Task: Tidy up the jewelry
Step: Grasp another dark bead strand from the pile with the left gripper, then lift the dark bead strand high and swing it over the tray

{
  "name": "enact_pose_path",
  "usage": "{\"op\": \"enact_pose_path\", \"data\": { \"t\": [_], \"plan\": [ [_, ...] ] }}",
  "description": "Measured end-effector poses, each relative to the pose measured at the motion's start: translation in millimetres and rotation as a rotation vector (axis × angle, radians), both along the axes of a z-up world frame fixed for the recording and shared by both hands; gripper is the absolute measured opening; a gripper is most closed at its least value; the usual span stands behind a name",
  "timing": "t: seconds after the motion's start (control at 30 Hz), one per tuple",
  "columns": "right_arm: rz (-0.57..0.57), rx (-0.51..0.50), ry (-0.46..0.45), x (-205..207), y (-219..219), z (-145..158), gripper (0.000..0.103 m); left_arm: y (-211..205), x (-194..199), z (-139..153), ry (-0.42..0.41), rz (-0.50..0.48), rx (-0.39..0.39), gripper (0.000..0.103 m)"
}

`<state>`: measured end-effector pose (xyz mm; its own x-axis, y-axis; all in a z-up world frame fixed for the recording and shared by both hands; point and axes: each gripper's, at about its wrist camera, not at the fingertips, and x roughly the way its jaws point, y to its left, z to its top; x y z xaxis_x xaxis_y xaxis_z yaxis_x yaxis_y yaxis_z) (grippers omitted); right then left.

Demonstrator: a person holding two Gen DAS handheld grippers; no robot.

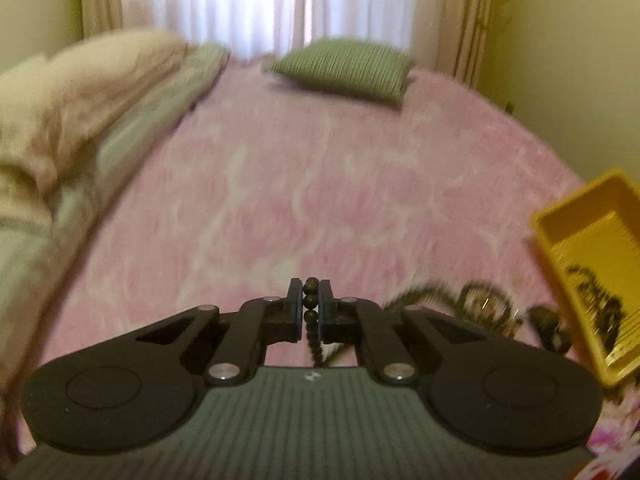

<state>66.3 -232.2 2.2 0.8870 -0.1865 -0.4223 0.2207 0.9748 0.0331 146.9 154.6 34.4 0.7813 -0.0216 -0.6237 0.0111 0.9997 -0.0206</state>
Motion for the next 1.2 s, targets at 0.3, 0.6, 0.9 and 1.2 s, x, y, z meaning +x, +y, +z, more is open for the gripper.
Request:
{"op": "enact_pose_path", "data": {
  "t": [0.3,0.6,0.9,1.2],
  "plan": [
    [0.005,0.002,-0.005,-2,1,2,0.009,-23,5,95,-0.178,-0.081,0.042,0.006],
    [0.011,0.001,-0.013,-2,4,6,0.009,-37,10,178,-0.324,-0.121,0.065,0.006],
    [0.012,0.002,-0.013,-3,4,6,0.009,-68,24,238,-0.404,-0.212,0.081,0.006],
    [0.011,0.003,-0.014,-3,4,6,0.009,-122,42,280,-0.458,-0.329,0.079,0.006]
  ]
}}
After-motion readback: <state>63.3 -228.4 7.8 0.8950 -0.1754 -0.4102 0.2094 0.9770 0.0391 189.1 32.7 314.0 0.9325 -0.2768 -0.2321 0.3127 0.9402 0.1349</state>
